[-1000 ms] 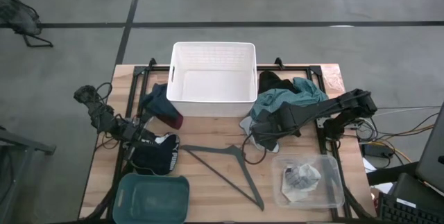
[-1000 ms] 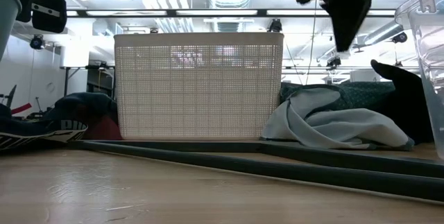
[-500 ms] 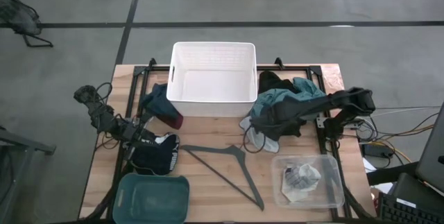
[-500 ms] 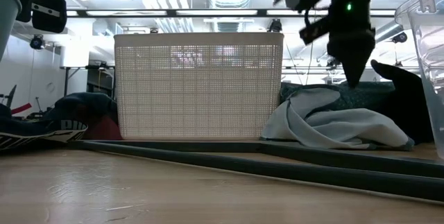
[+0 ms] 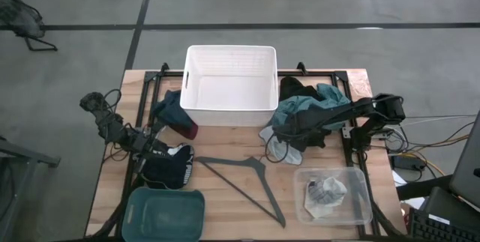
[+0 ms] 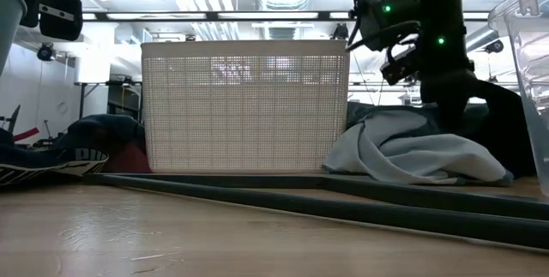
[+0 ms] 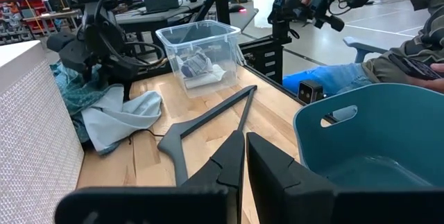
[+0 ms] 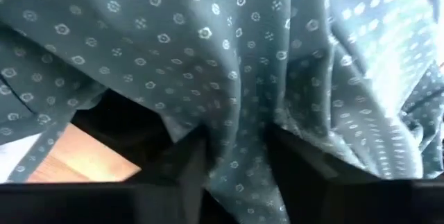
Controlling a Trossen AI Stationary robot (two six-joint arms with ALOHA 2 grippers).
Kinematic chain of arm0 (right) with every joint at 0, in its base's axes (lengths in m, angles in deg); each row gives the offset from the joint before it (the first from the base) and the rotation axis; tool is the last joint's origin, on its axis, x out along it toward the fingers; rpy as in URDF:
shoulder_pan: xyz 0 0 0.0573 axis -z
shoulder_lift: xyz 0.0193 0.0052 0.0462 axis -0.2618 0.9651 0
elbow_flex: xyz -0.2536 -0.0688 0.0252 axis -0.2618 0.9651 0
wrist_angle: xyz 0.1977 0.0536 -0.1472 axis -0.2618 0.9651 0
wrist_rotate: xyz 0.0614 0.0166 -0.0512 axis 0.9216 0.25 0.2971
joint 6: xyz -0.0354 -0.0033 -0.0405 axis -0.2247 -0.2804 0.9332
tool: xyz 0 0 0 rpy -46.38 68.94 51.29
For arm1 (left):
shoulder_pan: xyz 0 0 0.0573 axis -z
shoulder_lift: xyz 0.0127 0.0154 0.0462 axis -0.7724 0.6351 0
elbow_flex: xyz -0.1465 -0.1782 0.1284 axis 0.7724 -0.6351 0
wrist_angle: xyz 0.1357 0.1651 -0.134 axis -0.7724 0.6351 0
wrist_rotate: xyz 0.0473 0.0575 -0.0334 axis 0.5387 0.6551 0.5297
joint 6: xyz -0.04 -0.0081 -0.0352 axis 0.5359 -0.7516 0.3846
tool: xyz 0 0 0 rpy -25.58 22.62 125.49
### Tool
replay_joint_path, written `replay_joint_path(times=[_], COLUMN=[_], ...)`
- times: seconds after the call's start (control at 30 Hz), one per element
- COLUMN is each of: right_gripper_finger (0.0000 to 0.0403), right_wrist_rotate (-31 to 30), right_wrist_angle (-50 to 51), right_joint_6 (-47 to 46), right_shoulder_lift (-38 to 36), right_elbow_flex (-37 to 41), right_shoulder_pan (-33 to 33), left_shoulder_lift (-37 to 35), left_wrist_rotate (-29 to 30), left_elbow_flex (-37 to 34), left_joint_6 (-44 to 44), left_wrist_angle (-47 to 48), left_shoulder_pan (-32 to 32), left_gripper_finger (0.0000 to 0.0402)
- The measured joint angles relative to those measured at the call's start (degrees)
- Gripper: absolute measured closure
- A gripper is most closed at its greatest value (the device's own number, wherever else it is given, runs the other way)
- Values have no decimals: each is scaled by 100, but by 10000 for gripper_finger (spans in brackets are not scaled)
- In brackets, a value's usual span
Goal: Pick & Place Cloths
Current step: Put the light green polo shirt into the white laundry bin
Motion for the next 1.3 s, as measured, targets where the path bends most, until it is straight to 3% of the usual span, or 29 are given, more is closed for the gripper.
replay_joint_path(times=[0.13,0.17,1.3], right_gripper_finger=[373,381,394], right_wrist_rotate=[117,120,119], right_wrist_angle=[-24,-20,-21], right_joint_6=[8,14,3], right_shoulder_lift=[0,0,0], right_elbow_flex=[35,29,-371], right_shoulder_pan=[-1,-4,-4], left_shoulder_lift=[0,0,1], left_wrist_rotate=[-1,-1,0], left_elbow_flex=[1,0,1], left_joint_6=[2,2,1], left_wrist_angle=[0,0,2], left_shoulder_pan=[1,1,0], left_gripper_finger=[378,378,378])
